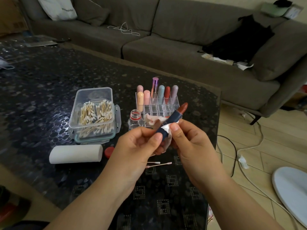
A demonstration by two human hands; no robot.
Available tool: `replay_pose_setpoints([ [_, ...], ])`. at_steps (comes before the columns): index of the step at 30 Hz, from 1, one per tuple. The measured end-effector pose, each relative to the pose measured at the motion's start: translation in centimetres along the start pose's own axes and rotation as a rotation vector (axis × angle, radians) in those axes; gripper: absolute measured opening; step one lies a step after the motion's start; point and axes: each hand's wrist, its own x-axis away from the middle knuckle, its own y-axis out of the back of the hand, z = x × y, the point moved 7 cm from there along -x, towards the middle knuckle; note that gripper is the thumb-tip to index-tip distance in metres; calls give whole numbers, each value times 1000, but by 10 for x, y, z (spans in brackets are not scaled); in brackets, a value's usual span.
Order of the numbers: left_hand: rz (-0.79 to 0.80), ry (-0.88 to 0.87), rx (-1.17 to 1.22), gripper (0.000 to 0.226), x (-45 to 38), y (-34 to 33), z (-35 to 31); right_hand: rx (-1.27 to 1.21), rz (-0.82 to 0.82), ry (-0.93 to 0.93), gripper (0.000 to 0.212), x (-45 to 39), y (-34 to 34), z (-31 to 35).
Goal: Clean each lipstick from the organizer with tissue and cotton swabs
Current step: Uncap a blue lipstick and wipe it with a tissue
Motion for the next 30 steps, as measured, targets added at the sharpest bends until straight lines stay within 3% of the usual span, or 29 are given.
replay_pose_setpoints([
  [5, -19, -105, -74, 16, 2, -1, -9, -29, 17, -22, 30, 1, -3, -1],
  [11, 133, 126, 10, 35, -1, -5, 7, -71, 32, -41, 26, -2, 2, -2],
  [16, 17, -23, -70, 3, -1, 1, -2, -52, -8, -34, 27, -1, -1, -3],
  [25, -114, -275, -483, 23, 0, 10, -6, -8, -110, -86, 21, 3, -7, -13],
  [30, -16, -121, -267, 15, -3, 8, -2, -4, -62, -71, 23, -1, -6, -5],
])
